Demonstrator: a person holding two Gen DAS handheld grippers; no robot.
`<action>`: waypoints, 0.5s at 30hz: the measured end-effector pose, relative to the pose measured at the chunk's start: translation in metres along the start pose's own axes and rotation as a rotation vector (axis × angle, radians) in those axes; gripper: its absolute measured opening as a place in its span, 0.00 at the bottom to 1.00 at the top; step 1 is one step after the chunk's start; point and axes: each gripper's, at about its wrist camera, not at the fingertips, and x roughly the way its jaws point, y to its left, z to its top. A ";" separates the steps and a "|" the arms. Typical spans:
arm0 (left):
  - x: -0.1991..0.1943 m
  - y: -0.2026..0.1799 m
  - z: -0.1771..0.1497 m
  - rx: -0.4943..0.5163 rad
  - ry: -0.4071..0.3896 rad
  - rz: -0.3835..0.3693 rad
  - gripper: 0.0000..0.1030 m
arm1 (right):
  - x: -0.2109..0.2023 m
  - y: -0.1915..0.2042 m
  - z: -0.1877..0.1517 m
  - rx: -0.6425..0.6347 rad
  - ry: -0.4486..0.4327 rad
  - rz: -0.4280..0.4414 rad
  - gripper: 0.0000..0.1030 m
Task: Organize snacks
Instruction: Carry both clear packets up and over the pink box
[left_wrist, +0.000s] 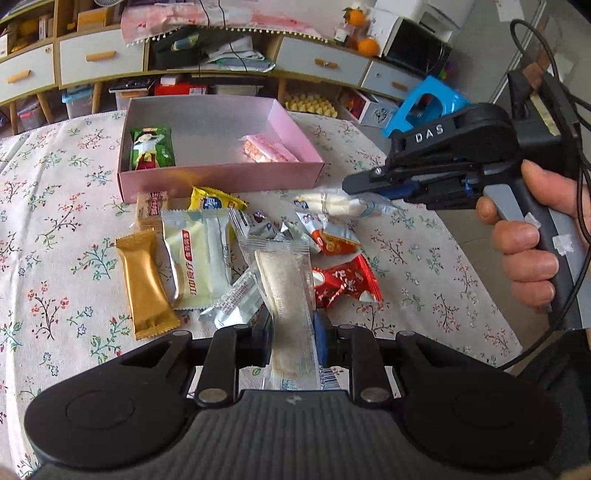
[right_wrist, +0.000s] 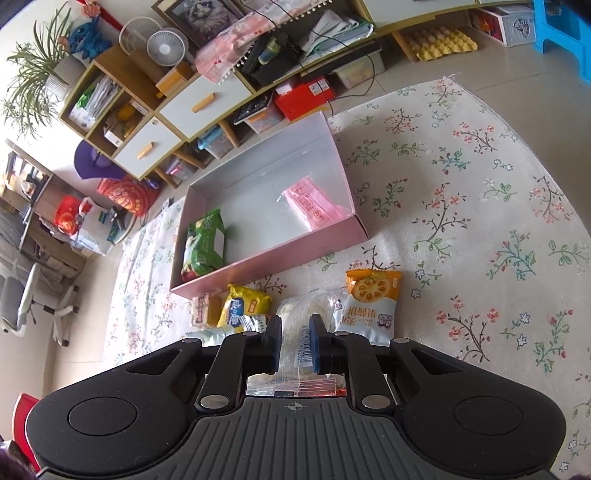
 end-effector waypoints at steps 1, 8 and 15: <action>-0.002 0.000 0.001 -0.001 -0.007 -0.002 0.20 | 0.000 -0.001 0.000 0.006 0.003 0.005 0.15; -0.003 0.008 0.004 -0.021 -0.019 0.007 0.20 | -0.004 -0.011 0.002 0.045 0.002 0.006 0.15; -0.005 0.014 0.012 -0.036 -0.036 0.018 0.20 | -0.011 -0.013 0.006 0.066 -0.013 0.029 0.15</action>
